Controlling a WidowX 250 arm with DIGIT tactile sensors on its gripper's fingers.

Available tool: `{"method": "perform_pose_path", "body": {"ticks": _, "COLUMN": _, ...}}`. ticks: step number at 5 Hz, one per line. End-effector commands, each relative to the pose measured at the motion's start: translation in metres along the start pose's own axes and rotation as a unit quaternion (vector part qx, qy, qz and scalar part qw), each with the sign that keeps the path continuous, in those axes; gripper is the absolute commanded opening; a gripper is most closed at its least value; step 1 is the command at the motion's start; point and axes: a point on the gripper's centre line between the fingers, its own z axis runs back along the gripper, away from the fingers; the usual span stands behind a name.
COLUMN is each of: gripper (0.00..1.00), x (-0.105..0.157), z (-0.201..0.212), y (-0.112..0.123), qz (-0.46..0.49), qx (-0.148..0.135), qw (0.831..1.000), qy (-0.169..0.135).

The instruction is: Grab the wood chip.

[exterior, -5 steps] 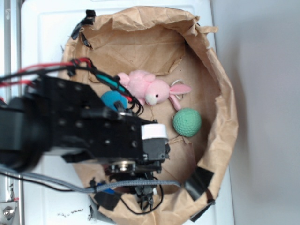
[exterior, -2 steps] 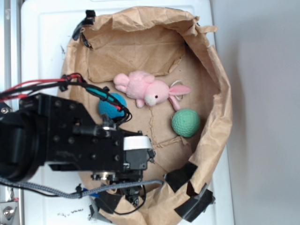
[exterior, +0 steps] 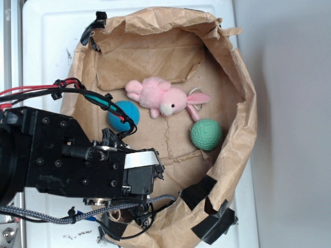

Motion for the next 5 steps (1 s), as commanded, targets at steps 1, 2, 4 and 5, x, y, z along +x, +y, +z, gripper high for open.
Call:
{"method": "perform_pose_path", "body": {"ticks": 1, "gripper": 0.0, "x": -0.002, "z": 0.056, "y": 0.02, "qz": 0.042, "qx": -0.034, "qw": 0.998, "qy": -0.021}}
{"method": "perform_pose_path", "body": {"ticks": 2, "gripper": 0.0, "x": 0.012, "z": 0.078, "y": 0.038, "qz": 0.063, "qx": -0.042, "qw": 0.997, "qy": -0.022}}
{"method": "perform_pose_path", "body": {"ticks": 4, "gripper": 0.0, "x": 0.036, "z": 0.12, "y": 0.068, "qz": 0.099, "qx": -0.015, "qw": 0.994, "qy": -0.039}}
{"method": "perform_pose_path", "body": {"ticks": 5, "gripper": 0.0, "x": 0.073, "z": 0.117, "y": 0.08, "qz": 0.11, "qx": -0.007, "qw": 0.993, "qy": -0.035}}
